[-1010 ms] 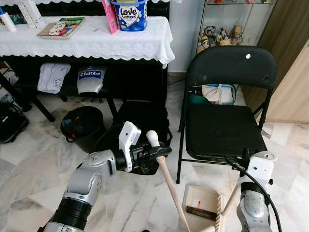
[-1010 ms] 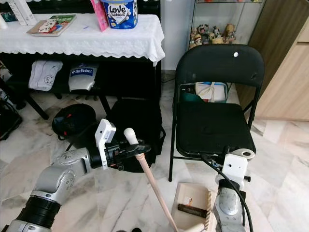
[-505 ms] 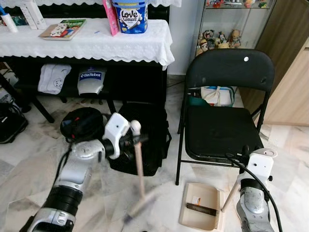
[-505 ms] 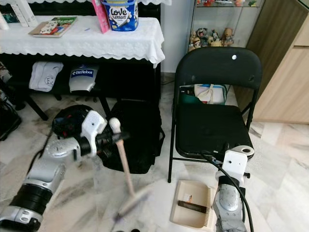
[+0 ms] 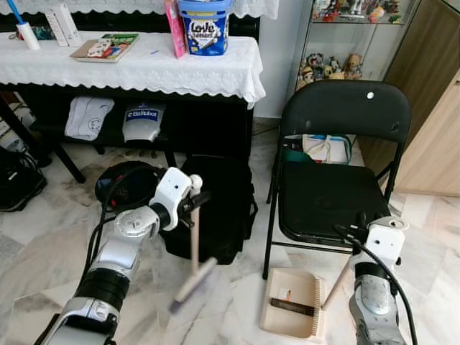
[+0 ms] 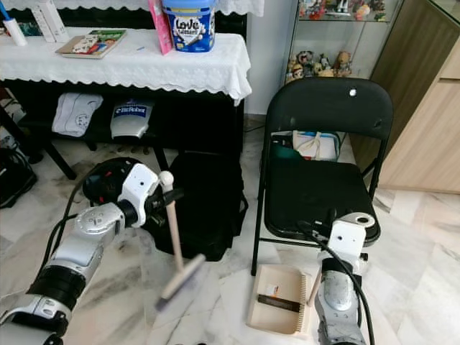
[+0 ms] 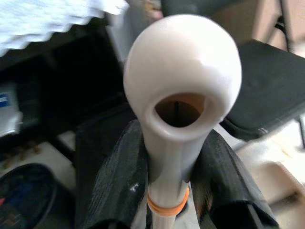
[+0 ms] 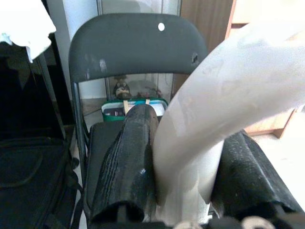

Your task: Sweep floor

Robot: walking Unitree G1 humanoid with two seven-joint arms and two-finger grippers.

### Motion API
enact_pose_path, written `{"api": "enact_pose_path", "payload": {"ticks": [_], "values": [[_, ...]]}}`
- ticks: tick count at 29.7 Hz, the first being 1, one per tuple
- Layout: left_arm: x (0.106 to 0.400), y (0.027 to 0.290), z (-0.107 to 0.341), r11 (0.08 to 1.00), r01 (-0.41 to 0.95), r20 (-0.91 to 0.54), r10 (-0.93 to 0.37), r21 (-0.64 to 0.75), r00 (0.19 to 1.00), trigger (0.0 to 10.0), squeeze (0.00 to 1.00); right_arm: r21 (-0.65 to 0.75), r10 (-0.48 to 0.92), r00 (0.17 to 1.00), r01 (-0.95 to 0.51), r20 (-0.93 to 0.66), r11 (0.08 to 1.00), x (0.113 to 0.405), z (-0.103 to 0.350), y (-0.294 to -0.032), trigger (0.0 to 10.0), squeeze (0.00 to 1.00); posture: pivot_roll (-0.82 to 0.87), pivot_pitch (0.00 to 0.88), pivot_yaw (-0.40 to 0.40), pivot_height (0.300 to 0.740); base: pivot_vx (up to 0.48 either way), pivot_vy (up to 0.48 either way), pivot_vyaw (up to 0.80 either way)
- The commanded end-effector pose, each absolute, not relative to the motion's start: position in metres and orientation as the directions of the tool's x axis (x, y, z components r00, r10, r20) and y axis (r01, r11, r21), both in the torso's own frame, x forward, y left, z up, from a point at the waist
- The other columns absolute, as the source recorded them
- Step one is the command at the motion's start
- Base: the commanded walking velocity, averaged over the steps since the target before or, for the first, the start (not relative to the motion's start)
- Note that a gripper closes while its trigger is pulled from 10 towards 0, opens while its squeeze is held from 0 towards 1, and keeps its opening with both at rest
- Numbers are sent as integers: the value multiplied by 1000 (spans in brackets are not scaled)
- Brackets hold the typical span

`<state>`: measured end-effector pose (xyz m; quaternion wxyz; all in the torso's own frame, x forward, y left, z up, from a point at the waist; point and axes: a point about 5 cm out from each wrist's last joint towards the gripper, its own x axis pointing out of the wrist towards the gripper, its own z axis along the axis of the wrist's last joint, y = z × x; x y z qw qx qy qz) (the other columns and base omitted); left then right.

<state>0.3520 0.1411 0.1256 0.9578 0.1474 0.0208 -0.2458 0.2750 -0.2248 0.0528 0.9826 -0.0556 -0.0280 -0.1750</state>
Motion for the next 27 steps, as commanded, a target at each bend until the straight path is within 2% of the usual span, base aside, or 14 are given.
{"api": "enact_pose_path", "payload": {"ticks": [1, 8, 14, 17, 27], "values": [[357, 145, 140, 871, 395, -12, -410, 292, 912, 10000, 0, -59, -311, 937, 324, 160, 944, 285, 72, -216, 10000, 0, -69, 0, 57, 740, 0, 0, 0], [345, 135, 123, 924, 326, 55, -343, 198, 938, 10000, 0, 27, -320, 927, 321, 194, 947, 288, 83, -209, 10000, 0, -81, 0, 53, 740, 0, 0, 0], [334, 119, 112, 918, 342, 56, -359, 200, 932, 10000, 0, 76, -282, 933, 272, 225, 959, 290, 93, -195, 10000, 0, -91, 0, 48, 740, 0, 0, 0], [332, 118, 110, 927, 316, 62, -334, 204, 940, 10000, 0, 127, -267, 936, 243, 230, 962, 291, 98, -188, 10000, 0, -91, 0, 47, 740, 0, 0, 0], [339, 122, 130, 967, 225, 162, -242, 119, 957, 10000, 0, 156, -225, 948, 192, 226, 969, 295, 103, -177, 10000, 0, -82, 0, 41, 740, 0, 0, 0]]}}
